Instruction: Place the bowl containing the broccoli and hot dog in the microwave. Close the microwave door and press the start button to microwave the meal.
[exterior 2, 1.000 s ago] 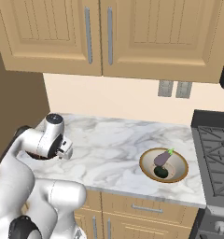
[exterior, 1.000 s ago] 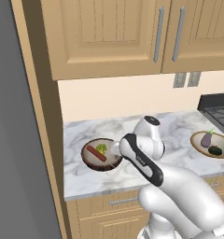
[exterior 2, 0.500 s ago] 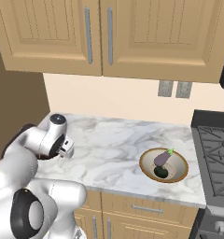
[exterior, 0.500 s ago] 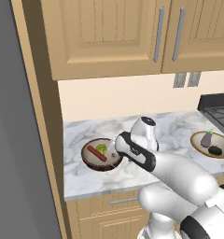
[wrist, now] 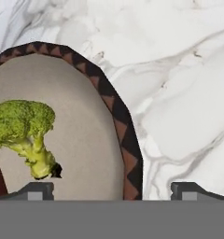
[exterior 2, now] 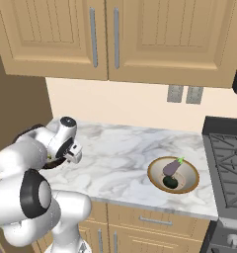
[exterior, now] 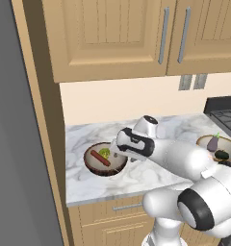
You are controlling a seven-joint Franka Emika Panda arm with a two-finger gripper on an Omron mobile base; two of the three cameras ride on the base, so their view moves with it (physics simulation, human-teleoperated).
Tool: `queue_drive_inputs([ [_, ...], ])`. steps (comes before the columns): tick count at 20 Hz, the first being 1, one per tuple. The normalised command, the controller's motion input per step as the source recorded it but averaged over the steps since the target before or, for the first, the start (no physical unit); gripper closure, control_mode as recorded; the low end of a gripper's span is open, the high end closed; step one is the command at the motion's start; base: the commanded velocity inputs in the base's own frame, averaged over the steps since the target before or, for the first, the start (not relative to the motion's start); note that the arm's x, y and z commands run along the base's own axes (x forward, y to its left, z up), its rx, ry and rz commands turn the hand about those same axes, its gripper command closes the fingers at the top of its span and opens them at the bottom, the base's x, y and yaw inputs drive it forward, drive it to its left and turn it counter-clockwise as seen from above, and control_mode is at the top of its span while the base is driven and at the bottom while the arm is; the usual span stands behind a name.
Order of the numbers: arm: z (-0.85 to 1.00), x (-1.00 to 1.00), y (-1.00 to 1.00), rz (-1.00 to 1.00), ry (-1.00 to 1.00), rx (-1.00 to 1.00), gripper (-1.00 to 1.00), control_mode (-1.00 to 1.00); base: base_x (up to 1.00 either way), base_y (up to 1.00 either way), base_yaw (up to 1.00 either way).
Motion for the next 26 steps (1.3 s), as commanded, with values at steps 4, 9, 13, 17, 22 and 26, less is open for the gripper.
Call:
queue_drive_inputs([
  [4, -0.21, 0.17, 0.03, 0.00, 0.00, 0.00, -1.00, -1.00, 0.00, 0.00, 0.00],
  [9, -0.27, 0.10, 0.06, 0.00, 0.00, 0.00, -1.00, -1.00, 0.00, 0.00, 0.00],
  [13, -0.35, 0.04, 0.12, 0.00, 0.00, 0.00, -1.00, -1.00, 0.00, 0.00, 0.00],
  [17, -0.33, 0.01, 0.20, 0.00, 0.00, 0.00, 1.00, -1.00, 0.00, 0.00, 0.00],
  [22, -0.05, 0.00, 0.04, 0.00, 0.00, 0.00, 1.00, -1.00, 0.00, 0.00, 0.00],
  [26, -0.01, 0.00, 0.00, 0.00, 0.00, 0.00, 1.00, -1.00, 0.00, 0.00, 0.00],
])
